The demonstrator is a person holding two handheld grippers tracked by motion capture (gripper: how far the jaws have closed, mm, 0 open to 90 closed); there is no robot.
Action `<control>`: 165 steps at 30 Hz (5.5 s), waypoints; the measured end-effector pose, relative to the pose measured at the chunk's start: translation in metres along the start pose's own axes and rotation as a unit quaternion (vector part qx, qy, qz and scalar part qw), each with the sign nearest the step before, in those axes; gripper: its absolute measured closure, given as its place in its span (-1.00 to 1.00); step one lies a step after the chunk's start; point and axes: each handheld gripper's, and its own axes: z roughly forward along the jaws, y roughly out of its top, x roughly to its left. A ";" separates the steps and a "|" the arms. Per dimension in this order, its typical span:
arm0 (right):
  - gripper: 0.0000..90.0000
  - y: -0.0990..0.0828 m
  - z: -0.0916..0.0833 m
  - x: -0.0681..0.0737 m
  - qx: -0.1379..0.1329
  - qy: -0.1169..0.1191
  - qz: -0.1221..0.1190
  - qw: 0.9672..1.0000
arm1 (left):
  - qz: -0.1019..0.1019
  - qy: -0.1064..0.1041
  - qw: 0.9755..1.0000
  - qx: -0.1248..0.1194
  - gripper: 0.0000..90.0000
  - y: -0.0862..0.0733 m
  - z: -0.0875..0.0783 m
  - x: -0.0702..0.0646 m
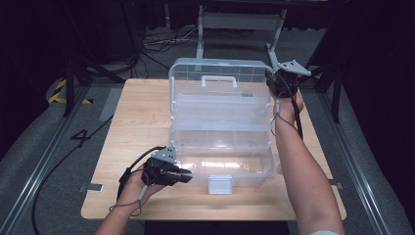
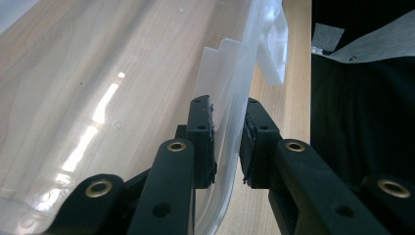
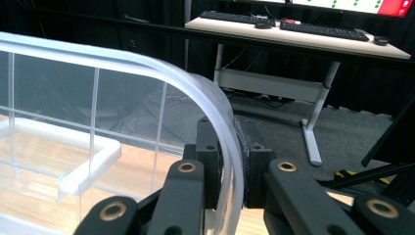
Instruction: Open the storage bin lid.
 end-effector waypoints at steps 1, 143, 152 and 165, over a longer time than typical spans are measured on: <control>0.83 0.000 0.001 0.000 0.000 0.000 0.001 1.000 | 0.000 0.000 1.000 0.000 0.72 0.000 0.000 0.000; 0.40 -0.062 0.095 -0.049 0.064 0.129 0.044 0.989 | -0.012 -0.007 1.000 -0.005 0.71 0.000 0.000 0.001; 0.17 -0.042 0.065 -0.054 0.050 0.147 0.031 0.987 | -0.034 -0.008 0.999 0.006 0.66 0.003 0.000 0.001; -0.06 -0.030 -0.001 -0.072 0.032 0.188 0.010 0.982 | -0.055 0.025 0.996 -0.067 0.23 0.006 -0.030 0.007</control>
